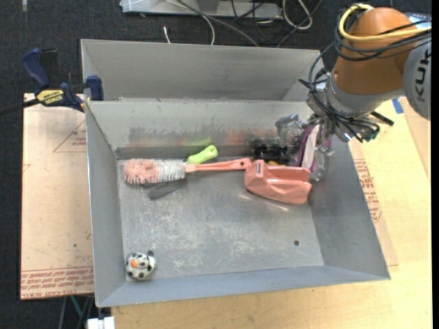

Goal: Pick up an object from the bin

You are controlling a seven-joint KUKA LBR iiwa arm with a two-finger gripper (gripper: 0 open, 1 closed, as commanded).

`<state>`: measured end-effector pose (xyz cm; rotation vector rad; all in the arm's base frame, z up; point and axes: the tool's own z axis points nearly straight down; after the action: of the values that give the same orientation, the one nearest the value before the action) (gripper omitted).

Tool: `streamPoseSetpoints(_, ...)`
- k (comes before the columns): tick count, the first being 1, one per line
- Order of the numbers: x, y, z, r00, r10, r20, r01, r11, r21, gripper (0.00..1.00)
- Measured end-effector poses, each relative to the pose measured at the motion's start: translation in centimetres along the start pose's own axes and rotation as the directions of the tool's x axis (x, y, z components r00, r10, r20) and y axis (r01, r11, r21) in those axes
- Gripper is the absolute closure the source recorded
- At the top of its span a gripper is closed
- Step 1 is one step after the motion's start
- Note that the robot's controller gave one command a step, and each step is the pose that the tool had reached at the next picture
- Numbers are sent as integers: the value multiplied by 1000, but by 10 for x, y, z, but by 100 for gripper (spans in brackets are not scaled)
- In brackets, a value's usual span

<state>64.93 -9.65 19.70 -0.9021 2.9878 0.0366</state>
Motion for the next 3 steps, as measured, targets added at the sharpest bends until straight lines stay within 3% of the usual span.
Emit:
streamPoseSetpoints(1, 2, 5, -5, 994, 107, -3, -107, 994, -6, 0)
streamPoseSetpoints(2, 5, 3, 65, 998, -69, -1, 69, 998, -4, 0)
streamPoseSetpoints(3, 6, 2, 84, 998, -59, -5, 59, 998, -12, 0)
